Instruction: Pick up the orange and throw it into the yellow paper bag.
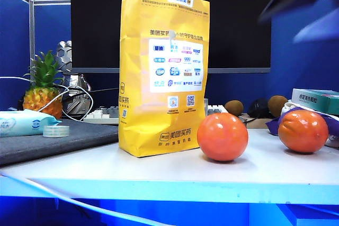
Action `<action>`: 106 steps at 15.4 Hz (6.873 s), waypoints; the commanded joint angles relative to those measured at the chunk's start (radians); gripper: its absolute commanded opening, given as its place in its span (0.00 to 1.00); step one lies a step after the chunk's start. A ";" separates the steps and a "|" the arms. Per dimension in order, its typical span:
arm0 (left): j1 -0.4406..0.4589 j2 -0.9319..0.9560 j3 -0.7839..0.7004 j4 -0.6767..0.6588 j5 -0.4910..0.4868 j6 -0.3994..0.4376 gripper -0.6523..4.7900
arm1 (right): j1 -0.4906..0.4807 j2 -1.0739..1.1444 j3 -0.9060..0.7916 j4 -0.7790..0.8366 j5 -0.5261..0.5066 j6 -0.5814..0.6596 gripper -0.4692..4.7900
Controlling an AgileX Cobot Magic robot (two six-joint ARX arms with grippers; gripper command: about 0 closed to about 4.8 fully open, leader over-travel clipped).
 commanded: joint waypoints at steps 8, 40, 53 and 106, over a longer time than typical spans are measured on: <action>-0.524 0.015 0.009 -0.098 -0.445 0.097 1.00 | 0.018 0.375 0.103 -0.076 -0.124 -0.090 1.00; -0.595 -0.063 0.112 -0.076 -0.809 0.105 1.00 | 0.160 0.214 0.250 -0.171 -0.116 -0.096 0.12; -0.579 -0.119 0.181 -0.076 -0.695 0.250 1.00 | 0.164 0.540 0.909 -0.211 -0.277 -0.201 0.09; -0.033 -0.952 -0.627 0.158 -0.762 0.079 1.00 | 0.150 -0.855 -0.476 0.035 0.144 -0.032 1.00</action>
